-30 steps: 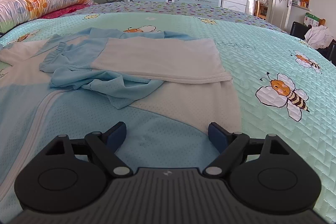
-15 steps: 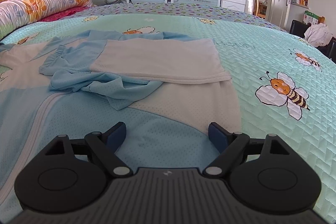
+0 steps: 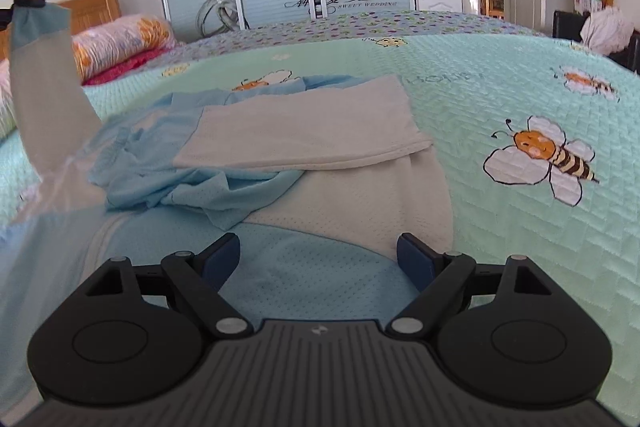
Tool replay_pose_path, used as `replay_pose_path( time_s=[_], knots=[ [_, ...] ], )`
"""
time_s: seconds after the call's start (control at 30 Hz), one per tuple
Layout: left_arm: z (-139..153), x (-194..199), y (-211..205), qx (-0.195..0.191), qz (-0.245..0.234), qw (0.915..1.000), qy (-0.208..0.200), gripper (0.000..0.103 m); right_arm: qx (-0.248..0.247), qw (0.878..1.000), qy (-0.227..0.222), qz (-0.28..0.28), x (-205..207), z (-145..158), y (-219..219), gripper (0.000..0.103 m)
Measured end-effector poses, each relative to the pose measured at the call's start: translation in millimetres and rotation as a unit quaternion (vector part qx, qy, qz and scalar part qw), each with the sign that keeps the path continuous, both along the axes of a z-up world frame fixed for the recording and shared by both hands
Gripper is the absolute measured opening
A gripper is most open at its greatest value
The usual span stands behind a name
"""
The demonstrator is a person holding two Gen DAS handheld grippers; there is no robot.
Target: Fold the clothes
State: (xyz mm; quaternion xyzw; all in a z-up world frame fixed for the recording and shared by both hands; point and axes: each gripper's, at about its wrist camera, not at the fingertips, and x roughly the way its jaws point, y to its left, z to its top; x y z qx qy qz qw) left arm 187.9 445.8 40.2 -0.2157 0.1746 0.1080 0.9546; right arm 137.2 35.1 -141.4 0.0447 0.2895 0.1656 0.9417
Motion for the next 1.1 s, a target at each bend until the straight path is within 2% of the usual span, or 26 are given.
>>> replay_pose_path(
  time_s=[0.1, 0.23, 0.33, 0.37, 0.43, 0.53, 0.57, 0.6, 0.63, 0.67, 0.77, 0.87, 0.9, 1.0, 1.03, 1.1],
  knots=[
    [-20, 19, -67, 0.053, -0.031, 0.9975, 0.033, 0.0, 0.027, 1.0, 0.007, -0.002, 3, 0, -6, 0.085],
    [-46, 45, -156, 0.124, -0.073, 0.9866, 0.078, 0.001, 0.015, 1.0, 0.007, -0.002, 2, 0, -1, 0.085],
    [-66, 64, -222, 0.176, -0.103, 0.9727, 0.111, 0.002, 0.023, 1.0, 0.008, -0.001, 2, 0, -3, 0.085],
    [-73, 70, -245, 0.193, -0.113, 0.967, 0.121, 0.006, 0.031, 0.999, 0.009, 0.0, 2, 0, -5, 0.085],
    [-86, 81, -286, 0.228, -0.133, 0.9543, 0.141, 0.006, 0.053, 0.999, 0.013, 0.001, 2, 0, -12, 0.085],
    [-108, 77, -308, 0.284, -0.158, 0.935, 0.143, 0.009, 0.085, 0.996, 0.018, 0.003, 4, -1, -22, 0.085],
    [-115, 76, -316, 0.302, -0.166, 0.9277, 0.144, 0.022, 0.093, 0.996, 0.019, 0.001, 4, -1, -24, 0.085],
    [-122, 75, -323, 0.32, -0.174, 0.92, 0.145, 0.041, 0.1, 0.995, 0.021, -0.001, 4, -2, -26, 0.085],
    [-127, 73, -329, 0.337, -0.181, 0.913, 0.143, 0.047, 0.11, 0.994, 0.023, -0.002, 5, -2, -29, 0.085],
    [-124, 72, -332, 0.344, -0.185, 0.9109, 0.133, 0.052, 0.121, 0.992, 0.026, -0.003, 6, -2, -32, 0.085],
    [-113, 75, -335, 0.323, -0.204, 0.9153, 0.127, 0.052, 0.139, 0.99, 0.031, -0.007, 7, -3, -35, 0.085],
    [-92, 72, -320, 0.261, -0.211, 0.9343, 0.119, 0.054, 0.135, 0.99, 0.028, -0.006, 7, -3, -34, 0.085],
    [-87, 71, -314, 0.238, -0.225, 0.9374, 0.119, 0.059, 0.135, 0.99, 0.028, -0.006, 7, -4, -34, 0.085],
    [-74, 65, -299, 0.162, -0.28, 0.9395, 0.111, 0.062, 0.13, 0.991, 0.029, -0.007, 8, -4, -33, 0.085],
    [-71, 63, -299, 0.157, -0.286, 0.9392, 0.107, 0.064, 0.125, 0.992, 0.028, -0.008, 7, -4, -32, 0.085],
    [-68, 62, -302, 0.155, -0.295, 0.9375, 0.1, 0.076, 0.115, 0.993, 0.026, -0.008, 7, -3, -29, 0.085]
  ],
)
